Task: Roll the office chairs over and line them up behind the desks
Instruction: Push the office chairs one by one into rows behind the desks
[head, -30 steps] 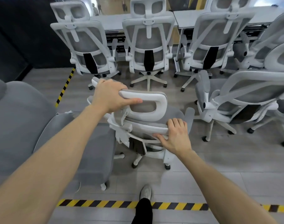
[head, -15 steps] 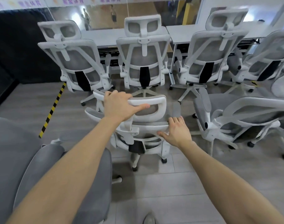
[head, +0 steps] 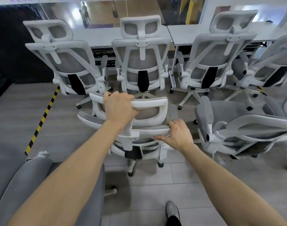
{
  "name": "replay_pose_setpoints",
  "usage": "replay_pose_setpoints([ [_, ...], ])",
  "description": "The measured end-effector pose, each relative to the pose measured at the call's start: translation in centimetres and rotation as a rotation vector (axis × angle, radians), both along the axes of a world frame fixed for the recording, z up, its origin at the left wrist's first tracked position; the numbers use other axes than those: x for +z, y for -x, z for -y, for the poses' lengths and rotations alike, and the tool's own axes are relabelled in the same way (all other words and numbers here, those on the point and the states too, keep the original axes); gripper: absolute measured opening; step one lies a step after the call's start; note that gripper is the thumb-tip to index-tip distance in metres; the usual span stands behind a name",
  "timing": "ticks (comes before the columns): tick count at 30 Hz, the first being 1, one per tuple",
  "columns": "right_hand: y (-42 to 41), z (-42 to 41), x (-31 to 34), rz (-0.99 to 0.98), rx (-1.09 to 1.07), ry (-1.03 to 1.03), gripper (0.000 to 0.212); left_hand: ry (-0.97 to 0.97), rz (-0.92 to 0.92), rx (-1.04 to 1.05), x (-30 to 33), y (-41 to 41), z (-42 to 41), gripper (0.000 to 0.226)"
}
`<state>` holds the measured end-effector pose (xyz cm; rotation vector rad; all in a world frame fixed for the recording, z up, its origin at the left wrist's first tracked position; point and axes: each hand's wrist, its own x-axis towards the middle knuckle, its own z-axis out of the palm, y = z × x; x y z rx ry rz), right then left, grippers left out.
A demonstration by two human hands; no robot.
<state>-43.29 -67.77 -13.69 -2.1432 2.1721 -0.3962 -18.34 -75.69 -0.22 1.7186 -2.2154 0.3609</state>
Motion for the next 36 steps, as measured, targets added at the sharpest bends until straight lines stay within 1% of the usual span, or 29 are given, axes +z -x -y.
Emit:
replay_pose_setpoints([
  [3,1.9,2.0,-0.1,0.031,0.026,-0.03,0.095,0.004,0.037,0.044,-0.6,1.7,1.2,0.043],
  [5,3.2,3.4,0.0,0.047,0.054,-0.059,0.101,0.017,0.036,0.071,-0.8,2.8,2.1,0.044],
  [7,4.2,4.9,0.5,0.067,0.069,-0.081,0.102,0.037,0.035,0.093,-0.9,3.9,3.2,0.045],
  [11,6.6,7.4,0.6,0.114,0.068,-0.077,0.1,0.041,0.011,0.119,-0.6,6.5,5.2,0.056],
  [16,8.7,9.1,0.7,0.05,0.125,-0.067,0.091,0.033,0.005,0.146,-0.9,8.1,5.8,0.051],
  [23,11.5,8.5,0.0,0.054,0.122,-0.055,0.089,0.002,0.012,0.138,-0.7,11.1,4.8,0.046],
  [27,11.6,7.9,-0.2,0.051,0.142,-0.029,0.085,0.015,-0.01,0.163,-1.0,10.4,3.5,0.044],
  [30,11.6,7.5,-0.3,0.061,0.151,-0.018,0.086,0.019,-0.03,0.164,-1.0,10.4,2.8,0.038],
  [32,11.8,7.2,-0.3,0.063,0.154,-0.027,0.088,0.003,-0.027,0.173,-0.9,10.8,2.5,0.034],
  [36,11.8,6.7,-0.4,0.066,0.158,-0.007,0.088,-0.015,-0.01,0.198,-1.2,10.7,1.7,0.034],
])
